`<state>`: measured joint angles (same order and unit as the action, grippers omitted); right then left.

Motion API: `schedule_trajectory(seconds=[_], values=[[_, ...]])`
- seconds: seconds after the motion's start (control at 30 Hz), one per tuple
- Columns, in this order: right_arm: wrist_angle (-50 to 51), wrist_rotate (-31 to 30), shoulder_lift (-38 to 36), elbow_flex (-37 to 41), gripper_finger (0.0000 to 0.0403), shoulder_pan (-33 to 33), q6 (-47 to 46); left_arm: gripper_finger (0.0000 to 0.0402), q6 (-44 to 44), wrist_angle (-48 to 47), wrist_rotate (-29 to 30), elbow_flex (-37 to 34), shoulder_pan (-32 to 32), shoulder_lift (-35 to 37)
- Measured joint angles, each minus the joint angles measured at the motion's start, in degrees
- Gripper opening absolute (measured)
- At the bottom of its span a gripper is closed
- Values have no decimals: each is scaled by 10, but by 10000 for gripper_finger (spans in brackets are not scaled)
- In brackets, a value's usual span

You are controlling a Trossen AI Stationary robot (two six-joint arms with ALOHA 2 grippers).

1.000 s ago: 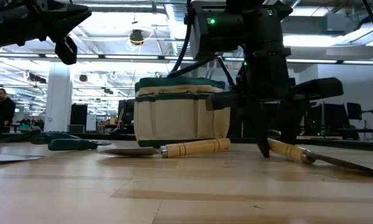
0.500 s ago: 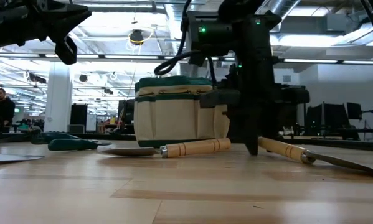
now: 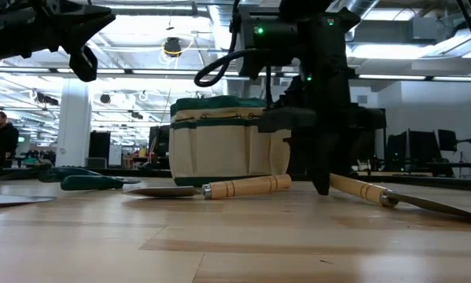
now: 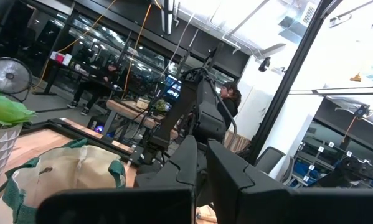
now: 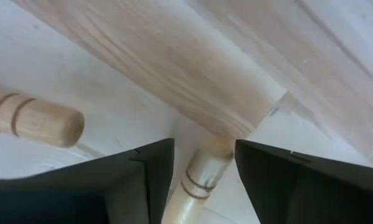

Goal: Pick & Place Garden tools in Gardening bag
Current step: Put the top right trowel into the gardening bag

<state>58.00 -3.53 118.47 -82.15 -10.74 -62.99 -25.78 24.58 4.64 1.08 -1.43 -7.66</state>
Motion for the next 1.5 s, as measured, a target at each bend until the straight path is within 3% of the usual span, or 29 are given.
schedule_trajectory(seconds=[0.23, 0.57, 0.77, 0.93, 1.5], values=[[1, -8, -8, 1, 194, 0, 7, 8, 0, 0, 0, 0, 0, 0], [51, -29, -133, 7, 220, 1, 42, 8, 0, 0, 0, 0, 0, 0], [-103, 36, -255, 168, 214, 2, -23, 8, 0, 0, 0, 0, 0, 0], [-146, 25, -309, 227, 215, -4, -85, 8, 0, 0, 0, 0, 0, 0], [-148, -8, -157, 167, 218, -26, -91, 8, 0, 2, 0, 0, 0, 0]])
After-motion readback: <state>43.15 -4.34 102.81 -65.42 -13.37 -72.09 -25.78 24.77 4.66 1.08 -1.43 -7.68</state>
